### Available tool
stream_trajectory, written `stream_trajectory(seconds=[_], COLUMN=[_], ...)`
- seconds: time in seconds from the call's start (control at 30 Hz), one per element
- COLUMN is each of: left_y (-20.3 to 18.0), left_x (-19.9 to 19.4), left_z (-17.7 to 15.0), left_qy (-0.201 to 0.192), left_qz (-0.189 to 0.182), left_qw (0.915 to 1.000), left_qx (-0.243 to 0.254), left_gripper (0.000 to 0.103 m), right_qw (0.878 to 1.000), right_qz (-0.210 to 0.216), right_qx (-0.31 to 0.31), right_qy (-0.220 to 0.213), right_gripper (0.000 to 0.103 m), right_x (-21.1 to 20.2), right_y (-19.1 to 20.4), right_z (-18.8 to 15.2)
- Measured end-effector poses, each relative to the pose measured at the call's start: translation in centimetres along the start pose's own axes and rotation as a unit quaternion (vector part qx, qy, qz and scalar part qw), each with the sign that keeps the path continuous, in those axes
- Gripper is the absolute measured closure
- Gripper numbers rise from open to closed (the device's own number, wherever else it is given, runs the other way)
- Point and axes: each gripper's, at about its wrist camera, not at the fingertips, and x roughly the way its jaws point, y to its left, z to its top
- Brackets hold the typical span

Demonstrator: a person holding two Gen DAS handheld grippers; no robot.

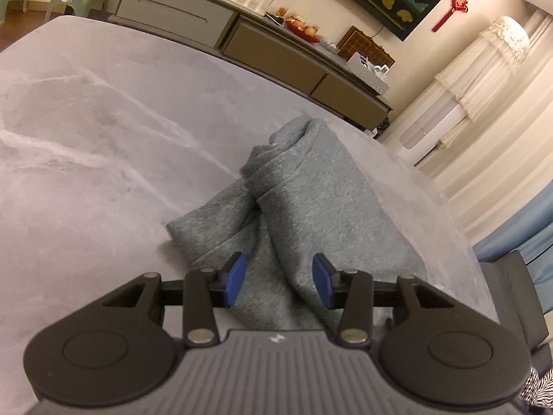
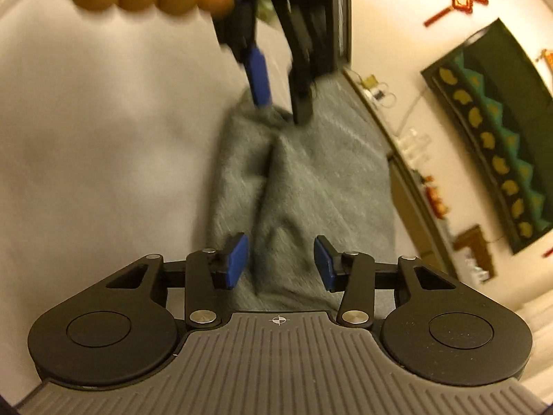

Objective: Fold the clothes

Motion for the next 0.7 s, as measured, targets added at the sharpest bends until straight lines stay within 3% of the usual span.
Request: stream_trajectory(seconds=[0.03,0.07,0.13,0.27,0.33,0.4,0.47,0.6,0.7], left_y=[0.0,0.1,0.5,1.3,1.9,2.2,2.7,3.6,3.0], left_x=[0.3,0.7,1.5,1.6,1.4,1.3,0.8,-0.7,-0.5], left_z=[-0.3,-0.5,-1.2,-1.1,-1.1,-1.1,-1.0,-0.4,-0.1], left_qy=[0.009,0.019,0.037,0.04,0.04,0.039,0.033,0.003,0.008], left_qz=[0.005,0.011,0.024,0.02,0.014,0.01,0.009,-0.031,-0.022], left_qw=[0.9999,0.9997,0.9989,0.999,0.9989,0.9989,0.9989,0.9969,0.9976], left_qx=[0.003,0.007,0.014,-0.009,-0.018,-0.024,-0.033,-0.073,-0.065], left_gripper=[0.059,0.059,0.059,0.059,0.059,0.06,0.06,0.059,0.059], right_qw=[1.0,1.0,1.0,0.999,0.998,0.997,0.994,0.984,0.973], right_qz=[0.0,0.003,0.002,-0.003,0.015,0.034,0.019,0.009,0.002], right_qx=[0.001,0.004,0.013,0.01,-0.01,-0.045,-0.083,-0.161,-0.218], right_qy=[0.005,0.01,0.001,-0.046,-0.058,-0.051,-0.063,-0.072,-0.078], right_gripper=[0.072,0.086,0.095,0.096,0.096,0.095,0.095,0.095,0.093], right_x=[0.1,0.2,-0.5,-4.2,-5.0,-4.3,-4.3,-4.2,-4.2], right_y=[-0.1,-0.3,-0.7,-0.5,0.8,2.8,4.3,4.4,4.5], right_z=[0.0,0.1,0.2,0.4,0.0,-1.0,-2.0,-3.6,-4.9])
